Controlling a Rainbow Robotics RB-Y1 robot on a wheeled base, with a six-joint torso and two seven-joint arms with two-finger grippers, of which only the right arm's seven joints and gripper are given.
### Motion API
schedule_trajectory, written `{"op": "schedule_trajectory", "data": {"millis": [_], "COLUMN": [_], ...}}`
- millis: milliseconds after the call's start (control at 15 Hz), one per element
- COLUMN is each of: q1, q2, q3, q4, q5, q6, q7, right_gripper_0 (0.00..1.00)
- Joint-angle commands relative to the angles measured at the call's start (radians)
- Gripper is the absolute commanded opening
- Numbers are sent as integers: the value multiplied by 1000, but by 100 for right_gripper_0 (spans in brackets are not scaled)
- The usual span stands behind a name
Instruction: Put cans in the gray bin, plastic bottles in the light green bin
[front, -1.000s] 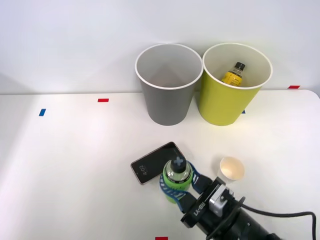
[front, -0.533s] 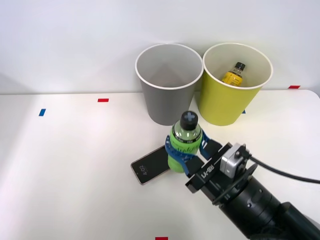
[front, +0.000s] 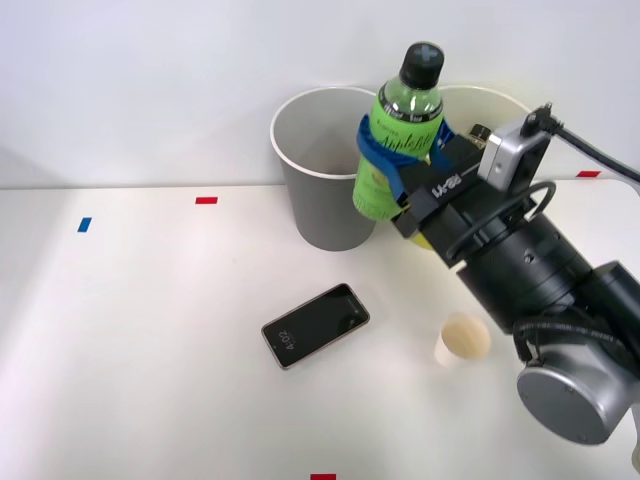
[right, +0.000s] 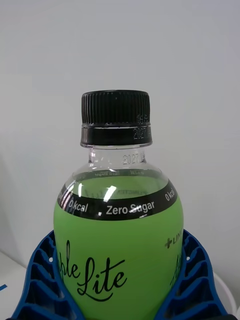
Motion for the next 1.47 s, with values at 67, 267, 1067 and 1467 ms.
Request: {"op": "schedule_trajectory", "data": {"millis": [67, 267, 1067, 1467], "q1": [-73, -163, -404, -403], "q2": [38, 91, 138, 136], "q3": [-109, -233, -336, -334], "q4": [1, 5, 421, 421], "q5": [-11, -16, 47, 83], "q6": [156, 377, 300, 300], "q7": [-18, -41, 4, 22], "right_gripper_0": [0, 0, 0, 100]}}
